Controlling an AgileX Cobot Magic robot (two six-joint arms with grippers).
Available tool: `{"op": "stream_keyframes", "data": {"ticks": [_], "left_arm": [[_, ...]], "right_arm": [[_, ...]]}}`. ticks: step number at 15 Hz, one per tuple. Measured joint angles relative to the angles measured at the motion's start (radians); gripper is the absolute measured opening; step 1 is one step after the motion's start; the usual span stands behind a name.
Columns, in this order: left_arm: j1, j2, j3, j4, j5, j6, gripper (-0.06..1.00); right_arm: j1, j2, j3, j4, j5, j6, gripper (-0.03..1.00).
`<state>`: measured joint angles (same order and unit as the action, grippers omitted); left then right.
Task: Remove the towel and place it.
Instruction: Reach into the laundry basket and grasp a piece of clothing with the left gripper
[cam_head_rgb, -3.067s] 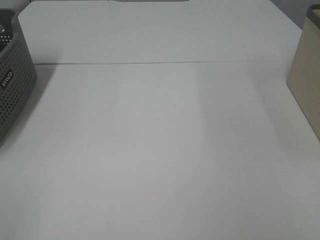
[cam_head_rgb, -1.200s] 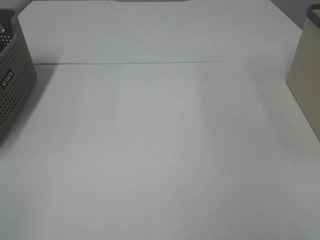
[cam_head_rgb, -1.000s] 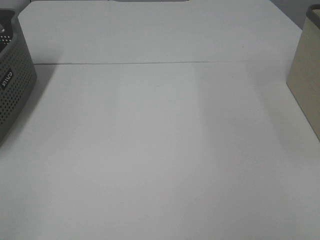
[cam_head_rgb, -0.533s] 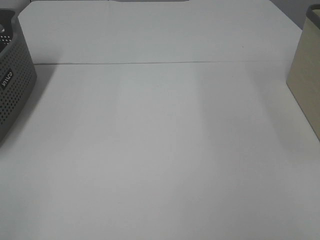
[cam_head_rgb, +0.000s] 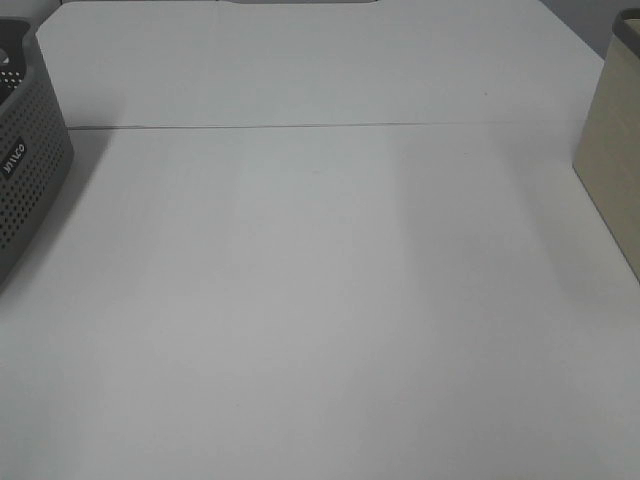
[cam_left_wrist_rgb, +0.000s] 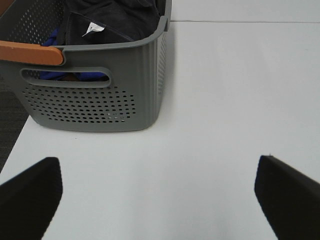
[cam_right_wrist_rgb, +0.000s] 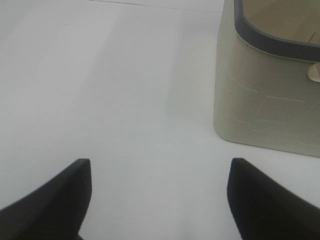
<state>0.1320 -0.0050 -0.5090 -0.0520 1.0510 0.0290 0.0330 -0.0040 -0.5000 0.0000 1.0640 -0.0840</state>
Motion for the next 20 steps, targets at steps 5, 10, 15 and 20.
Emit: {"op": "stream_keyframes", "data": {"ticks": [5, 10, 15, 20], "left_arm": [[0.0, 0.0, 0.0, 0.0, 0.0, 0.0, 0.99], [0.0, 0.228, -0.169, 0.0, 0.055, 0.142, 0.99], [0.0, 0.801, -0.586, 0.035, 0.064, 0.514, 0.99], [0.0, 1.315, -0.935, 0.234, 0.151, 0.764, 0.99]], "right_arm": [[0.0, 0.0, 0.0, 0.0, 0.0, 0.0, 0.73], [0.0, 0.0, 0.0, 0.0, 0.0, 0.0, 0.73], [0.0, 0.0, 0.0, 0.0, 0.0, 0.0, 0.73], [0.0, 0.0, 0.0, 0.0, 0.0, 0.0, 0.73]]}}
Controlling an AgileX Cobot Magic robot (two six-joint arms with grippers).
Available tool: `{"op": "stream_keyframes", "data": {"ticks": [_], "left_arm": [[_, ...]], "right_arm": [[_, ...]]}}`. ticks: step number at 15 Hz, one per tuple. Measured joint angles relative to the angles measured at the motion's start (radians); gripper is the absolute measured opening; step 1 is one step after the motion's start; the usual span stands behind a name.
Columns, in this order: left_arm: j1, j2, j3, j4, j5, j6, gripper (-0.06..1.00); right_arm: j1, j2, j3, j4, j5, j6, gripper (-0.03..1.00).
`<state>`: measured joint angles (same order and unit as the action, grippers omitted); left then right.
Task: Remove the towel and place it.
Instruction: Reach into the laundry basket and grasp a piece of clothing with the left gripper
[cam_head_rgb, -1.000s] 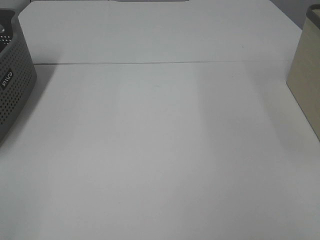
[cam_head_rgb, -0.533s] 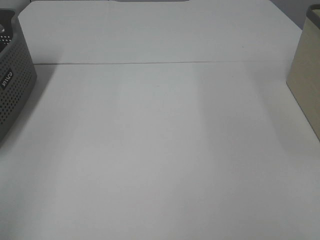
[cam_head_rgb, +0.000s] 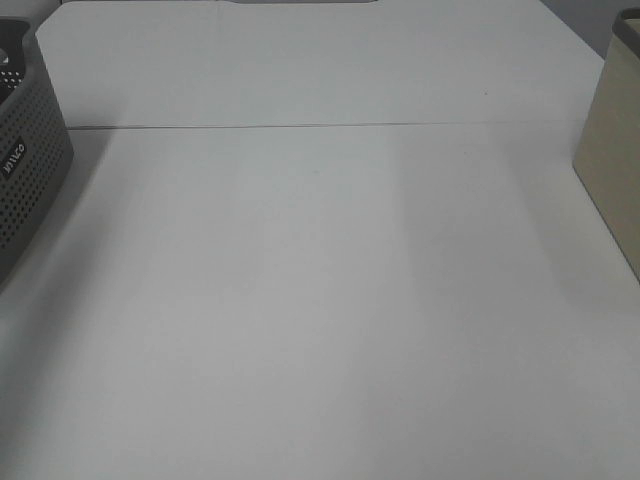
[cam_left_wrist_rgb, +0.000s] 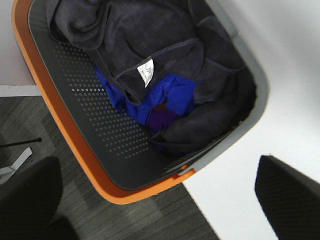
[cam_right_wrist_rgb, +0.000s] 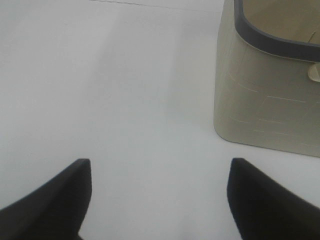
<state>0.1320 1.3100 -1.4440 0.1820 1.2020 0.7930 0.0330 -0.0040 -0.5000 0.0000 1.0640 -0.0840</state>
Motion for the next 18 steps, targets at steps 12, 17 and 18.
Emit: {"op": "stream_keyframes", "data": {"ticks": [12, 17, 18], "left_arm": [[0.04, 0.666, -0.337, 0.173, -0.103, 0.176, 0.99], [0.073, 0.831, -0.352, 0.162, -0.149, 0.258, 0.99], [0.073, 0.865, -0.352, 0.158, -0.16, 0.265, 0.99]], "right_arm": [[0.0, 0.0, 0.0, 0.0, 0.0, 0.0, 0.73], [0.0, 0.0, 0.0, 0.0, 0.0, 0.0, 0.73], [0.0, 0.0, 0.0, 0.0, 0.0, 0.0, 0.73]]}}
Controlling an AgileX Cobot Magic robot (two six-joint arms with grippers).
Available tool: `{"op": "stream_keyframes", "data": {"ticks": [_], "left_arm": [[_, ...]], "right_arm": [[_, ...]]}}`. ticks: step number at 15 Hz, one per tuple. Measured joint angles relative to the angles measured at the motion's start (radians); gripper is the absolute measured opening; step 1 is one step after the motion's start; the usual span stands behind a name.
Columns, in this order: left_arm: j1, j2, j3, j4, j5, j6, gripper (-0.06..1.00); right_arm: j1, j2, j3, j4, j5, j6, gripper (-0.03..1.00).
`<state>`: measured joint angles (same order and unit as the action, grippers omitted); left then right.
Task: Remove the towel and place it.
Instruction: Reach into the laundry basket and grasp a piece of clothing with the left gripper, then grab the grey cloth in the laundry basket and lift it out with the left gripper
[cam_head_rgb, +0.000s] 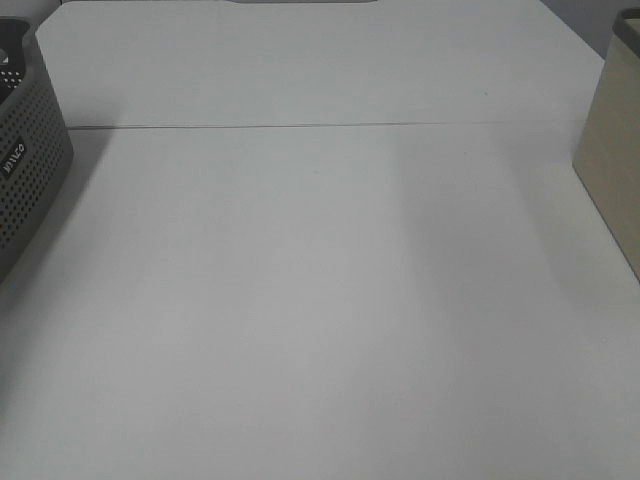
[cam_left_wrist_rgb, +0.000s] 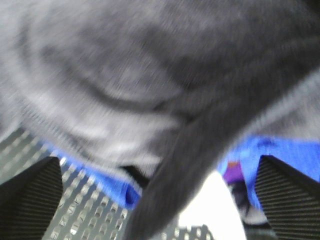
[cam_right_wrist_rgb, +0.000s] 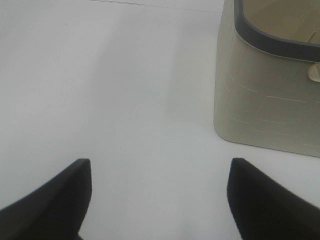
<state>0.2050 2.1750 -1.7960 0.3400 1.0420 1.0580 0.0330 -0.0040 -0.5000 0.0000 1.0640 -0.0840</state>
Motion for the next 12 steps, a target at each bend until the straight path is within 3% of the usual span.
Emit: {"op": "stream_keyframes", "data": {"ticks": [3, 5, 9, 12], "left_arm": [[0.0, 0.025, 0.0, -0.029, 0.002, 0.012, 0.99], [0.0, 0.027, 0.0, -0.044, 0.007, 0.016, 0.91], [0.0, 0.025, -0.024, -0.053, 0.046, 0.018, 0.28], [0.0, 0.024, -0.058, -0.053, 0.129, 0.018, 0.08]], "right_arm": [[0.0, 0.0, 0.0, 0.0, 0.0, 0.0, 0.73], [0.0, 0.0, 0.0, 0.0, 0.0, 0.0, 0.73], [0.0, 0.0, 0.0, 0.0, 0.0, 0.0, 0.73], [0.0, 0.0, 0.0, 0.0, 0.0, 0.0, 0.73]]}}
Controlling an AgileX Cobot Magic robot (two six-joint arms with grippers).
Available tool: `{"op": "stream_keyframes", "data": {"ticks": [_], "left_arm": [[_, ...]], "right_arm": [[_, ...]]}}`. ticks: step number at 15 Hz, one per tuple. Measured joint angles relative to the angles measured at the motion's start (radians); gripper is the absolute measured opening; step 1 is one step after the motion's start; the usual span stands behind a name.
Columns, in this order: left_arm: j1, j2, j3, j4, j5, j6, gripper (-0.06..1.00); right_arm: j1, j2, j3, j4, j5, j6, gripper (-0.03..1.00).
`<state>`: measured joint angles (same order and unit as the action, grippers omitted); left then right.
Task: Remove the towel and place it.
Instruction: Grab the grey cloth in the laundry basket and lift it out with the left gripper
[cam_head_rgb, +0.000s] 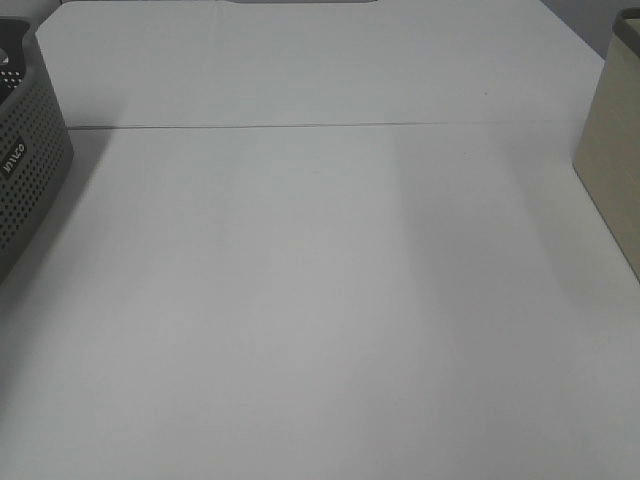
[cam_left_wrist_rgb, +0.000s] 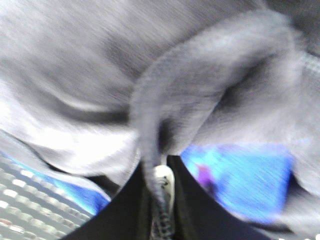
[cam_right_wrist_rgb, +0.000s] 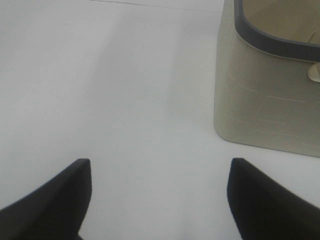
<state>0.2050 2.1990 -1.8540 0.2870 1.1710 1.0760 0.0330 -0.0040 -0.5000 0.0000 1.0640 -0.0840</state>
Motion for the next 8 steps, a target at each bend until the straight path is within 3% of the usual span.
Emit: {"op": "stream_keyframes", "data": {"ticks": [6, 8], "left_arm": [[0.0, 0.0, 0.0, 0.0, 0.021, -0.039, 0.07], [0.0, 0.0, -0.002, 0.0, 0.019, -0.069, 0.01]], "right_arm": [[0.0, 0.0, 0.0, 0.0, 0.0, 0.0, 0.73], [0.0, 0.0, 0.0, 0.0, 0.0, 0.0, 0.73]]}}
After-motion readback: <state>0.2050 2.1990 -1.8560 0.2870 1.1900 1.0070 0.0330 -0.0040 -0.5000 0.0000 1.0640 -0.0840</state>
